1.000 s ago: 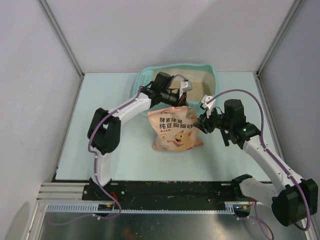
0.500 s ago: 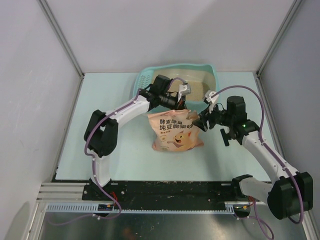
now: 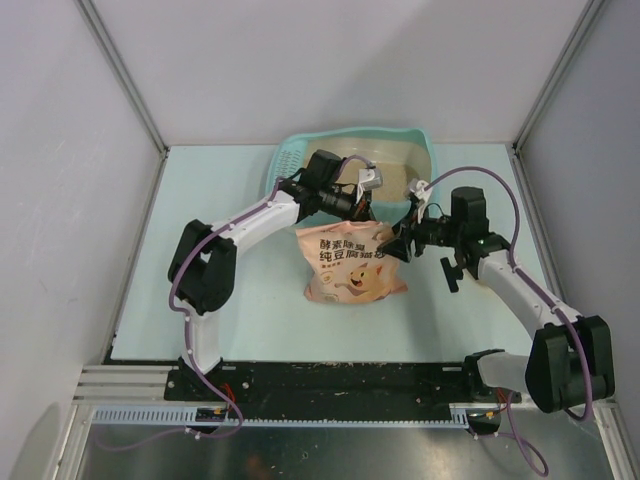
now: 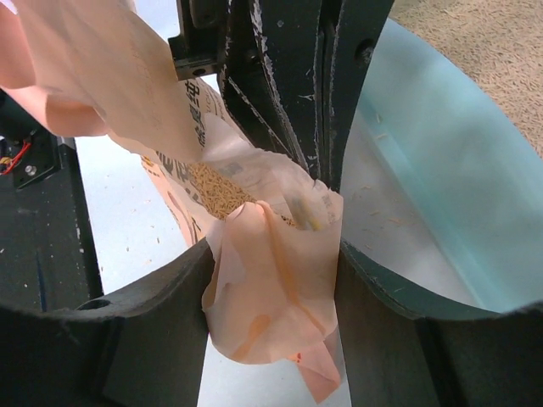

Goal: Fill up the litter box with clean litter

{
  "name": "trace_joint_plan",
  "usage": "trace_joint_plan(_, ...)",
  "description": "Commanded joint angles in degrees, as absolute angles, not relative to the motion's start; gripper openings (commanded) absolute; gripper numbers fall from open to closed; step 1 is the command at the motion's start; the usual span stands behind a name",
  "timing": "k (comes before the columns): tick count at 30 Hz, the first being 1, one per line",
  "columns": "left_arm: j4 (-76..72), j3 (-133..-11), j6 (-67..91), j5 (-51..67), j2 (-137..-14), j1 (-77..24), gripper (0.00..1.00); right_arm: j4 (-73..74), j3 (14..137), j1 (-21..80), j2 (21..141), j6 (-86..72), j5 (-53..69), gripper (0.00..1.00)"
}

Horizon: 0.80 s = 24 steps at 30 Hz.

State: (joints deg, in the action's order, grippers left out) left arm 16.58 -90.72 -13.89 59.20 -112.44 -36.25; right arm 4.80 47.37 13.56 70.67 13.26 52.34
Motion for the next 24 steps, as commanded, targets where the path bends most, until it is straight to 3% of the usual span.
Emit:
trace_joint_plan(1, 15.47, -92.20, -11.69, 62.23, -110.22, -36.74, 0.00, -1.21, 47.72, 13.54, 72.33, 12.04, 56.51, 0.59)
trace_joint_plan(11, 15.47, -91.23, -10.64, 63.54, -109.16, -36.65, 0.00, -3.07, 47.72, 11.78, 72.95, 14.77, 52.56, 0.62)
trace_joint_plan(24, 15.47, -90.79, -9.05, 65.39, -109.34, -36.65, 0.00, -7.20, 49.04, 13.80, 79.10, 10.37, 62.05, 0.58)
